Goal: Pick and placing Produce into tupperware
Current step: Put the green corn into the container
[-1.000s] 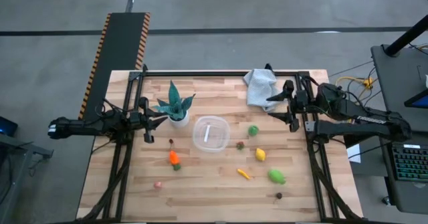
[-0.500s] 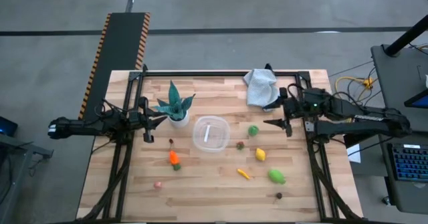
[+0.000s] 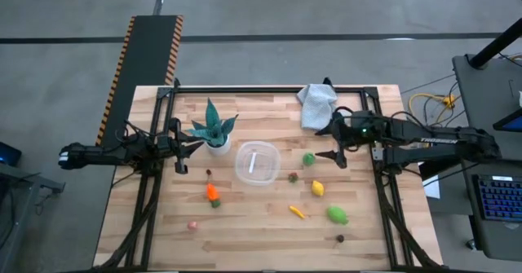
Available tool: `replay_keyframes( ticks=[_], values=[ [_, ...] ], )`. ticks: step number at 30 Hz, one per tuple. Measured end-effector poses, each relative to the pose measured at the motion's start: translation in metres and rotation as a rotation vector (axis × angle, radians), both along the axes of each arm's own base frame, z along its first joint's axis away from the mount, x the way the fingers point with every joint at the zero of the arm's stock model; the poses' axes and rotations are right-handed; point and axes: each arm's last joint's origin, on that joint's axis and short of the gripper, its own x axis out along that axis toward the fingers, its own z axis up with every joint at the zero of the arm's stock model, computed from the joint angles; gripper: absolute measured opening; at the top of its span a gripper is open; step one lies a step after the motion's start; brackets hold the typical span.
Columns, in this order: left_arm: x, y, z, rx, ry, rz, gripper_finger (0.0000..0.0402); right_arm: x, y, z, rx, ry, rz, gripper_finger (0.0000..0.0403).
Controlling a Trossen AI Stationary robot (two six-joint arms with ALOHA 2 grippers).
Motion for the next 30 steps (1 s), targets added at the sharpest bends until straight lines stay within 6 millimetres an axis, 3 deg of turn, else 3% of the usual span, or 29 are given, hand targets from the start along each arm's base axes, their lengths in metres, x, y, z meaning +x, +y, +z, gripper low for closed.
replay_keyframes(
  ticks=[12, 30],
  values=[
    [0.000, 0.000, 0.000, 0.000, 0.000, 0.000, 0.0048, 0.016, -0.003, -0.032, 0.097, 0.178, -0.050, 0.0342],
    [0.000, 0.000, 0.000, 0.000, 0.000, 0.000, 0.0048, 0.034, -0.006, -0.062, 0.143, 0.331, -0.076, 0.0343]
  ],
)
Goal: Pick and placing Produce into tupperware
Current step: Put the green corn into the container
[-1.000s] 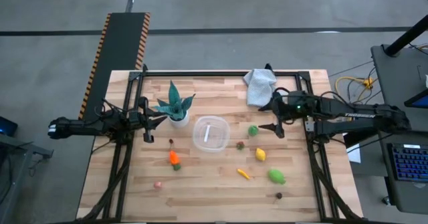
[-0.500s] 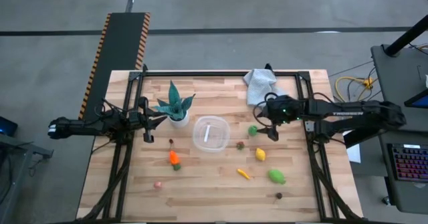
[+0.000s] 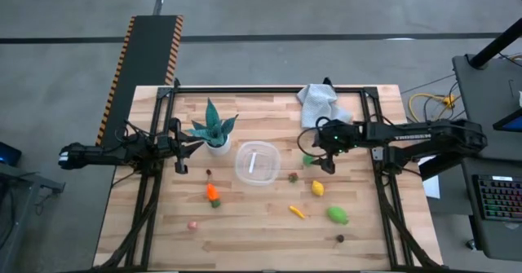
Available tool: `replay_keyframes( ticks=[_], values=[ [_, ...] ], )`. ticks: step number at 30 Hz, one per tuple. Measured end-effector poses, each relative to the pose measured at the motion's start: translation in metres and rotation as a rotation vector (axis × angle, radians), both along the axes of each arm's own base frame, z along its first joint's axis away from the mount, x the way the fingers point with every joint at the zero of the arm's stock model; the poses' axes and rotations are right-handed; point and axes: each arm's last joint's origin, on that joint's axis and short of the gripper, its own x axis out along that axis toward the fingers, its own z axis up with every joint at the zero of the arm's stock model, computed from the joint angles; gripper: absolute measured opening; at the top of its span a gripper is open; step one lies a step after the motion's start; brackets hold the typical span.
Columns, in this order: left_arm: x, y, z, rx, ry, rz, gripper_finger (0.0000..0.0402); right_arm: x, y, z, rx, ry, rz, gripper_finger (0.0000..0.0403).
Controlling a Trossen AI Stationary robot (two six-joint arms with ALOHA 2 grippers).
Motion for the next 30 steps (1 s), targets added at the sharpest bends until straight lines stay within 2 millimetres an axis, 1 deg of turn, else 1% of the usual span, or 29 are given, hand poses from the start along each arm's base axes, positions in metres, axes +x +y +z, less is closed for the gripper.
replay_keyframes(
  ticks=[4, 12, 16, 24, 30],
  values=[
    [0.000, 0.000, 0.000, 0.000, -0.001, 0.000, 0.0048, 0.007, -0.001, -0.008, 0.002, 0.015, 0.001, 0.0343],
    [0.000, 0.000, 0.000, 0.000, -0.001, 0.000, 0.0048, 0.013, -0.002, -0.023, 0.014, 0.080, 0.000, 0.0342],
    [0.000, 0.000, 0.000, 0.000, -0.001, 0.000, 0.0048, 0.019, -0.003, -0.027, 0.018, 0.069, -0.005, 0.0341],
    [0.000, 0.000, 0.000, 0.000, 0.000, 0.000, 0.0048, 0.023, -0.004, -0.042, 0.041, 0.135, -0.023, 0.0342],
    [0.000, 0.000, 0.000, 0.000, 0.000, 0.000, 0.0048, 0.028, -0.005, -0.049, 0.044, 0.128, -0.026, 0.0336]
  ],
)
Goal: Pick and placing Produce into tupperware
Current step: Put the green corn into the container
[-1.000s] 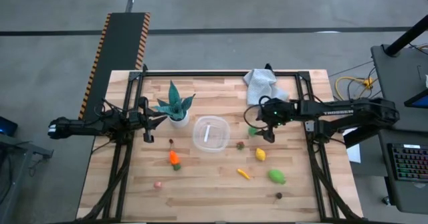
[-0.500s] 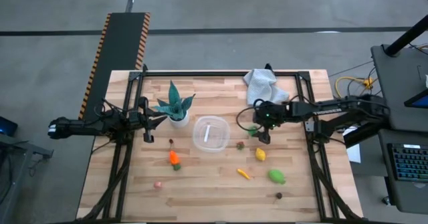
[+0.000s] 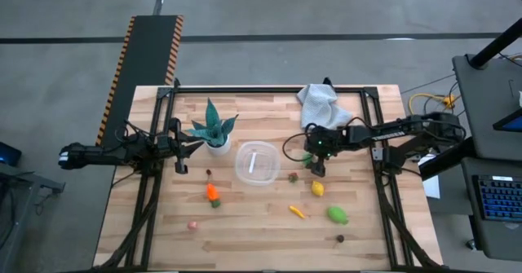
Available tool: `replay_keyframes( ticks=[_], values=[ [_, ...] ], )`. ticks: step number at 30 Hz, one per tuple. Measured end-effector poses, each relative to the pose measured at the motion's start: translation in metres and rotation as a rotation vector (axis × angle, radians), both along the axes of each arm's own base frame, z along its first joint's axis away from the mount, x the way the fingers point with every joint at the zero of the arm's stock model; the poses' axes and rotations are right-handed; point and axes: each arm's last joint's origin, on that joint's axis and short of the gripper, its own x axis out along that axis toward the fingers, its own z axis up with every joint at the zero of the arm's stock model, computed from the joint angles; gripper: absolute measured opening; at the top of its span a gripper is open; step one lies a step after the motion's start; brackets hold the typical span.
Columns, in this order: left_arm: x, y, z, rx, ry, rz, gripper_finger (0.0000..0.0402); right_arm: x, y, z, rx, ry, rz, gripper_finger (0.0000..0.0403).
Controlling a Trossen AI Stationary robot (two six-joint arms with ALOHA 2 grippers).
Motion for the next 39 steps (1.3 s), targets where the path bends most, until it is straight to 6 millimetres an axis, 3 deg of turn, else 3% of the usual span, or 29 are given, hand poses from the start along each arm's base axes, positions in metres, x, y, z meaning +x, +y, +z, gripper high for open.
replay_keyframes(
  ticks=[33, 39],
  values=[
    [0.0000, 0.0000, 0.0000, 0.000, 0.001, 0.000, 0.0048, 0.0010, -0.0004, -0.0026, 0.006, 0.001, -0.017, 0.0324],
    [0.0000, 0.0000, 0.0001, 0.000, 0.000, 0.000, 0.0048, 0.0000, -0.0001, -0.0037, 0.008, 0.005, -0.018, 0.0276]
  ],
)
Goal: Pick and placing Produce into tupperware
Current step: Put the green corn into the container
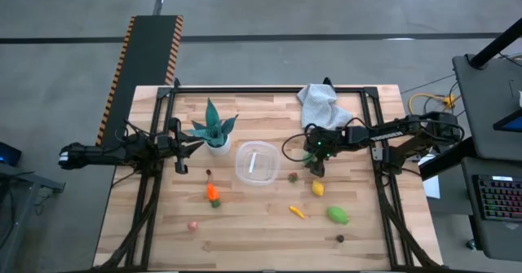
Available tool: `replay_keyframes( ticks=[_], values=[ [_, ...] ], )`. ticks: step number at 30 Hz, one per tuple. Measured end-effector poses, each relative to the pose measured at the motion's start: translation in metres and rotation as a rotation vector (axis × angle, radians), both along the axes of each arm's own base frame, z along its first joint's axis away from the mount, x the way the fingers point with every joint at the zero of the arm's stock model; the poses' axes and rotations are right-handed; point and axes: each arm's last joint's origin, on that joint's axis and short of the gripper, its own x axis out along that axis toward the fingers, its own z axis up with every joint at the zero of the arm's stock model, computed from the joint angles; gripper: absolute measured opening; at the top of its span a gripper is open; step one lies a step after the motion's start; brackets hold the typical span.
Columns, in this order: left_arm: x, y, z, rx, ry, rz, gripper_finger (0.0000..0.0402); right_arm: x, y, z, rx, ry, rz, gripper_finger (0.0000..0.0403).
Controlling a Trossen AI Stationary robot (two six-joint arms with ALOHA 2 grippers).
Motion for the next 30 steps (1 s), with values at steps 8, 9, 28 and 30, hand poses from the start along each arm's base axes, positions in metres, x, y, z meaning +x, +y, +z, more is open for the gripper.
replay_keyframes(
  ticks=[8, 9, 28, 30],
  values=[
    [0.000, 0.000, 0.000, 0.000, 0.000, 0.000, 0.0048, 0.000, 0.000, 0.000, -0.001, -0.004, 0.001, 0.0193],
    [0.000, 0.000, 0.000, 0.000, 0.000, -0.001, 0.0048, 0.000, 0.000, 0.000, -0.001, -0.004, 0.001, 0.0193],
    [0.000, 0.000, 0.000, 0.000, 0.000, 0.000, 0.0048, 0.017, -0.003, 0.022, -0.019, -0.077, 0.009, 0.0193],
    [0.000, 0.000, 0.000, 0.000, 0.000, 0.000, 0.0048, 0.022, -0.004, 0.028, -0.029, -0.094, 0.019, 0.0193]
  ],
)
